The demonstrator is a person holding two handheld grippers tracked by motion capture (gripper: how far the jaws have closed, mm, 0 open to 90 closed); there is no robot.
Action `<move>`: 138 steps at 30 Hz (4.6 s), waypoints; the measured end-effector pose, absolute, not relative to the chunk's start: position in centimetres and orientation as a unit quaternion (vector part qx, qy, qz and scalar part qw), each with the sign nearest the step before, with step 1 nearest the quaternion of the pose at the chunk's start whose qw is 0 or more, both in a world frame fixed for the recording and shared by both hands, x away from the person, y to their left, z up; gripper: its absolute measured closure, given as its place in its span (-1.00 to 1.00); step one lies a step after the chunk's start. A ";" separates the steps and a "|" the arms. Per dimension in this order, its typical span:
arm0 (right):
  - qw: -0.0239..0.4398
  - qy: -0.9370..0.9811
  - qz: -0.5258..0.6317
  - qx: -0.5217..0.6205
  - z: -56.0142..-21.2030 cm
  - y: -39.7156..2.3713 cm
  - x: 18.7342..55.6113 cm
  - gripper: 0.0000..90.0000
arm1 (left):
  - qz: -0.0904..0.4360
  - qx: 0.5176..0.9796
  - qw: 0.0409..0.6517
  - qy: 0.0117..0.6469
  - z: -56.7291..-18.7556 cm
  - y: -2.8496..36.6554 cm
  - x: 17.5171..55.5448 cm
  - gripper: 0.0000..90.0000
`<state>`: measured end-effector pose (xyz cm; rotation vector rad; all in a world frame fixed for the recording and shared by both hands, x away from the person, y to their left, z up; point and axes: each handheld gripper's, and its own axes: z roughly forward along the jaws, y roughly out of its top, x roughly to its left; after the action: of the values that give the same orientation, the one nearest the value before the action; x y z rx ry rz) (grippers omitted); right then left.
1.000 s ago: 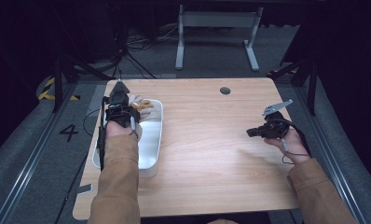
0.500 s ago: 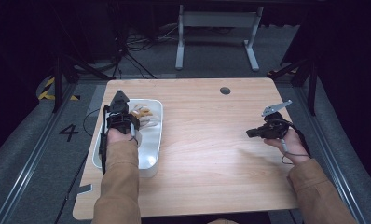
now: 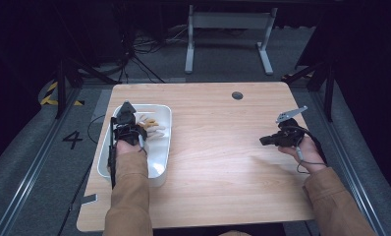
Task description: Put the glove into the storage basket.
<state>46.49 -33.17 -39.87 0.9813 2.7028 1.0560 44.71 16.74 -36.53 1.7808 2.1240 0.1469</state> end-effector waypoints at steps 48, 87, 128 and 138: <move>0.035 0.879 0.346 0.327 -40.1 -33.6 46.3 0.97 | 0.012 0.642 0.144 0.753 -41.7 17.3 45.7 0.44; 0.033 0.877 0.350 0.328 -40.1 -33.5 46.2 0.91 | 0.035 0.671 0.195 0.715 -37.8 16.8 45.2 -0.73; 0.095 0.875 0.340 0.332 -40.1 -34.9 43.1 0.95 | 0.067 0.859 0.401 0.312 -31.4 1.9 38.7 -0.18; 0.102 0.873 0.357 0.316 -39.5 -34.7 43.0 0.95 | 0.031 0.857 0.442 0.263 -34.6 1.7 37.3 -0.20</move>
<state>43.02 -34.69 -39.45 0.9320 2.5777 1.0536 37.33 1.74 -34.55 2.1272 0.6525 0.0764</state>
